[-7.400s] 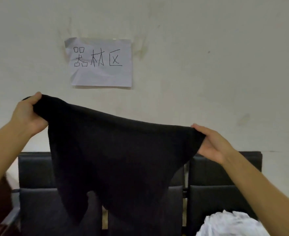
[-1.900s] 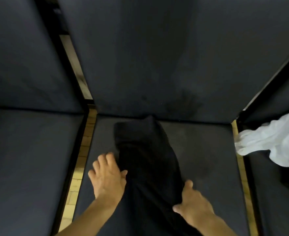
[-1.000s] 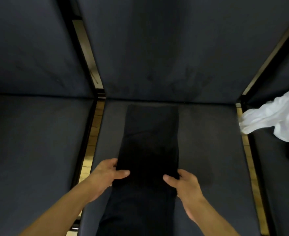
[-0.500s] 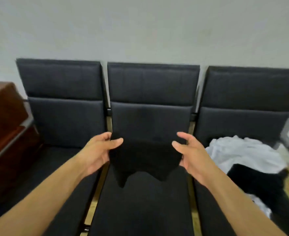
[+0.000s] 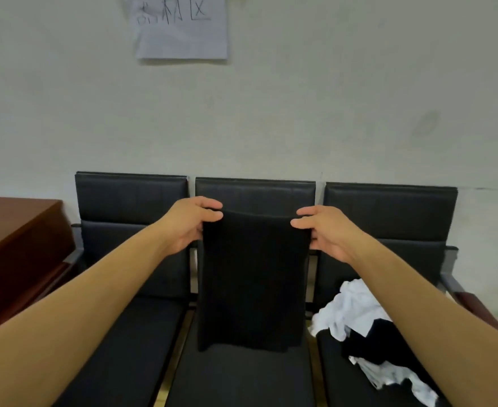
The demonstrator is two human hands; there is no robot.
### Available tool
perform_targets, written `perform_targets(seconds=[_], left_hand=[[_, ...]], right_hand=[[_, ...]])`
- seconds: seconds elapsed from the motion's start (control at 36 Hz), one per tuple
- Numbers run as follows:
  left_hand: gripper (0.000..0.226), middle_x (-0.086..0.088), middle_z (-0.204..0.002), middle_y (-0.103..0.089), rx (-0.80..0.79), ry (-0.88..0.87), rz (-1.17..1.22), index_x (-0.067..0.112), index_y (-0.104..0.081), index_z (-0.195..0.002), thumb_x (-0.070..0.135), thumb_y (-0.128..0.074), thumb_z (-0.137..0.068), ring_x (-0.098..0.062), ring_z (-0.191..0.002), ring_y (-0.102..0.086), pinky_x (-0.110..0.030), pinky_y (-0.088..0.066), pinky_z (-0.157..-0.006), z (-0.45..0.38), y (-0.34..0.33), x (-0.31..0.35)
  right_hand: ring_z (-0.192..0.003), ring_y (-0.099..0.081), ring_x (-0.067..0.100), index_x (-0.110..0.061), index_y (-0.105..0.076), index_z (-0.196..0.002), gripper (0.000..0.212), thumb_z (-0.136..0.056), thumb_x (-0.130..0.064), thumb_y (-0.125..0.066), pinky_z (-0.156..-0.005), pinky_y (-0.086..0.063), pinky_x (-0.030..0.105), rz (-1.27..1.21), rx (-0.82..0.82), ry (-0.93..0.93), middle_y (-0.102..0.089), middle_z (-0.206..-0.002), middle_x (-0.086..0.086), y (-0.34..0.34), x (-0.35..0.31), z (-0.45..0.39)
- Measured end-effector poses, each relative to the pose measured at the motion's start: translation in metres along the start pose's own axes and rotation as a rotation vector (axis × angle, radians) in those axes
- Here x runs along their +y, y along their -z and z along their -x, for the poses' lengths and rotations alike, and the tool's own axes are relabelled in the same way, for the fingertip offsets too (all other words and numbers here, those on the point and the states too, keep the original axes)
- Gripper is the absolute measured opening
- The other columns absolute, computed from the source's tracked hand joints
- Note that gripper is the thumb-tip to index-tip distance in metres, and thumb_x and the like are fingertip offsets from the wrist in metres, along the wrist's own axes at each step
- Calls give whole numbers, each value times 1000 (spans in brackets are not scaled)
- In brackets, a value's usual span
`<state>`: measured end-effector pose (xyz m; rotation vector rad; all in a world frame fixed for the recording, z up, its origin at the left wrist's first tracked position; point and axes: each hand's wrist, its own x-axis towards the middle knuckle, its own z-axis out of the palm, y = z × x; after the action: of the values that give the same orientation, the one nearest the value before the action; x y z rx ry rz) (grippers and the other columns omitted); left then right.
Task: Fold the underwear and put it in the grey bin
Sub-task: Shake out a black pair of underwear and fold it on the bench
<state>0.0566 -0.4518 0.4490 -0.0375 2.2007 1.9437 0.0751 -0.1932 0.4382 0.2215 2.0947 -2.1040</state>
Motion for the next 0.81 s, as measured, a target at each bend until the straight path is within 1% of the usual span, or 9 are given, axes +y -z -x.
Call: perform_targets(seconds=[0.08,0.17,0.31,0.39,0.53,0.61,0.72,0.75,0.81], left_hand=[[22,-14,-110,-66,-6,67,1,12,-63,-108,2,-57,-90,-29,-103,-63,-45,-51,-91,-25,2,-37],[21,-16,-111,-66,-17,160,-5,10,-63,-107,1,-56,-89,-29,-101,-64,-43,-53,-87,-51,5,-80],[21,-16,-110,-66,-32,282,2,9,-63,-108,1,-56,-90,-30,-102,-64,-44,-52,-90,-121,13,-143],[20,-16,-111,-66,-41,320,-23,12,-64,-105,3,-57,-89,-29,-102,-64,-41,-52,-89,-163,15,-172],[20,-3,-111,-63,-56,294,-69,19,-66,-104,7,-59,-89,-20,-106,-58,-39,-42,-97,-217,15,-210],[18,2,-111,-63,-66,275,-101,22,-68,-100,11,-61,-88,-15,-107,-55,-35,-40,-93,-229,17,-243],[20,0,-104,-64,-87,253,-171,19,-70,-97,4,-61,-88,-15,-101,-59,-24,-46,-84,-227,14,-340],[25,1,-102,-64,-90,258,-191,23,-71,-94,1,-61,-87,-15,-99,-60,-23,-47,-84,-223,12,-372],[46,6,-93,-66,-98,262,-245,39,-73,-78,-6,-63,-83,-12,-91,-60,-18,-47,-79,-211,5,-445]], right_hand=[[-100,-62,25,-8,-57,-116,31,-86,0,-62,-73,-53,35,-2,51,-68,-64,-111,12,-4,31,-29],[-99,-62,28,-9,-62,-109,24,-86,-1,-62,-69,-53,36,24,70,-148,-64,-110,13,-10,72,-61],[-98,-64,30,-10,-66,-100,14,-88,-6,-63,-79,-55,41,28,140,-235,-66,-109,14,-22,134,-133],[-98,-64,29,-11,-66,-96,9,-89,-7,-61,-75,-55,36,27,191,-245,-66,-108,14,-25,163,-173],[-102,-62,25,-18,-67,-93,11,-90,-10,-60,-92,-51,45,71,218,-210,-67,-105,8,-28,199,-221],[-97,-61,16,-19,-67,-97,13,-90,-11,-61,-87,-50,36,124,212,-185,-66,-100,1,-28,232,-232],[-78,-55,3,-15,-67,-91,16,-88,-1,-61,-65,-44,9,189,186,-171,-60,-81,-6,-39,325,-234],[-76,-55,3,-13,-67,-92,17,-88,2,-60,-62,-43,7,217,175,-185,-58,-80,-7,-40,354,-233],[-78,-56,2,-10,-66,-95,18,-87,5,-60,-65,-42,4,279,141,-239,-59,-83,-10,-46,425,-224]])
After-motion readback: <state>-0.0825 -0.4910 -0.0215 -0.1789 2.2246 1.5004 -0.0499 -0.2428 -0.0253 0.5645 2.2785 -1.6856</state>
